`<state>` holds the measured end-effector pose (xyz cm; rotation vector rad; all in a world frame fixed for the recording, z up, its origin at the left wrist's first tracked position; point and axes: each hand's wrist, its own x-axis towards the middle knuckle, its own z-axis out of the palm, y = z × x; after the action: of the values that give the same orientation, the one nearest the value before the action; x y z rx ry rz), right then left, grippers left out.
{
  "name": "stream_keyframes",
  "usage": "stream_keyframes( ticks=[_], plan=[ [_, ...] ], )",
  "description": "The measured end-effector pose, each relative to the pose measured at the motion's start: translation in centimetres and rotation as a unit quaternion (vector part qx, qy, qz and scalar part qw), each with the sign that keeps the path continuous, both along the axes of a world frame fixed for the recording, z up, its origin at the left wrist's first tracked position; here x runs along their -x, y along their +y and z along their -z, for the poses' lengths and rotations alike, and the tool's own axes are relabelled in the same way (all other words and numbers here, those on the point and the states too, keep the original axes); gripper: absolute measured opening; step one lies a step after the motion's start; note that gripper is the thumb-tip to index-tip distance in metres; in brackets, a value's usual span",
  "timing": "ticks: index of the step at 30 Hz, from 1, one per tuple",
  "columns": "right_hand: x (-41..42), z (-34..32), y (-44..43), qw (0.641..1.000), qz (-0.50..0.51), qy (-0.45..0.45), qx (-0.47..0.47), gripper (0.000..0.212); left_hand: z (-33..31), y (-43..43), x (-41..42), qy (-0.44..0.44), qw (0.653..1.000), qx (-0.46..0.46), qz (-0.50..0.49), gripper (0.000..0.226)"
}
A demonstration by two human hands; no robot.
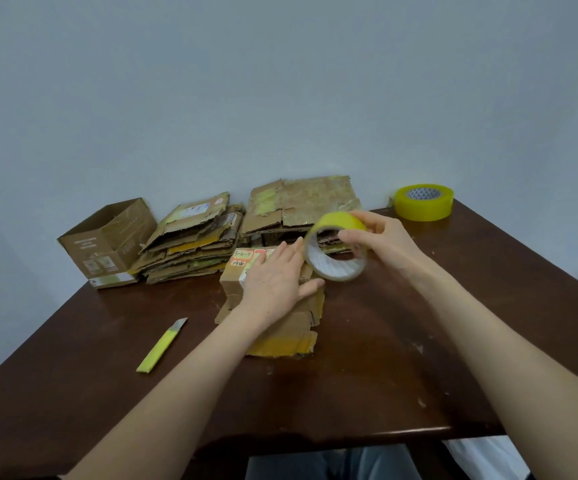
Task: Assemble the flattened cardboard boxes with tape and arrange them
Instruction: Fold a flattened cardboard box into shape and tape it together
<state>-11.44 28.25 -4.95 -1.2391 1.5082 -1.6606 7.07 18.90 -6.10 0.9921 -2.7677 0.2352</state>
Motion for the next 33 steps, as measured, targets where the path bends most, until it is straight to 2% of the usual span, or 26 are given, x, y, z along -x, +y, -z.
stream_keyframes(
  ticks=[3, 6, 11, 16, 19, 23, 25, 33],
  plan=[
    [1.3, 1.1, 1.3, 0.999, -0.003, 0.038, -0.038, 0.043, 0.1, -0.4, -0.1, -0.005, 1.0, 0.001, 0.008, 0.077],
    [1.6, 2.2, 2.0, 0.998, -0.017, 0.023, -0.059, 0.058, 0.0, -0.5, -0.2, -0.012, 1.0, -0.008, 0.024, 0.077],
    [1.0, 1.3, 2.3, 0.993, -0.036, 0.1, -0.057, 0.04, -0.1, -1.3, -1.5, -0.029, 0.996, -0.008, 0.084, 0.073],
    [0.8, 1.8, 2.7, 0.991, -0.025, 0.116, -0.058, 0.044, 0.4, -1.4, -1.5, -0.03, 0.996, 0.032, 0.082, 0.066],
    [1.8, 2.8, 3.5, 0.972, -0.022, 0.209, -0.108, 0.045, 0.5, -2.0, -1.7, -0.027, 0.994, 0.045, 0.092, 0.069],
    [1.5, 4.2, 4.2, 0.981, -0.014, 0.155, -0.117, 0.047, 0.5, -3.1, -1.7, -0.026, 0.994, 0.042, 0.101, 0.069],
    [1.0, 4.1, 3.7, 0.984, -0.027, 0.129, -0.116, 0.04, 0.6, -3.5, -1.7, -0.018, 0.993, 0.05, 0.101, 0.067],
    [0.7, 3.1, 2.2, 0.974, -0.006, 0.16, -0.16, 0.013, 0.8, -4.1, -2.4, -0.016, 0.994, 0.042, 0.096, 0.066]
  ],
)
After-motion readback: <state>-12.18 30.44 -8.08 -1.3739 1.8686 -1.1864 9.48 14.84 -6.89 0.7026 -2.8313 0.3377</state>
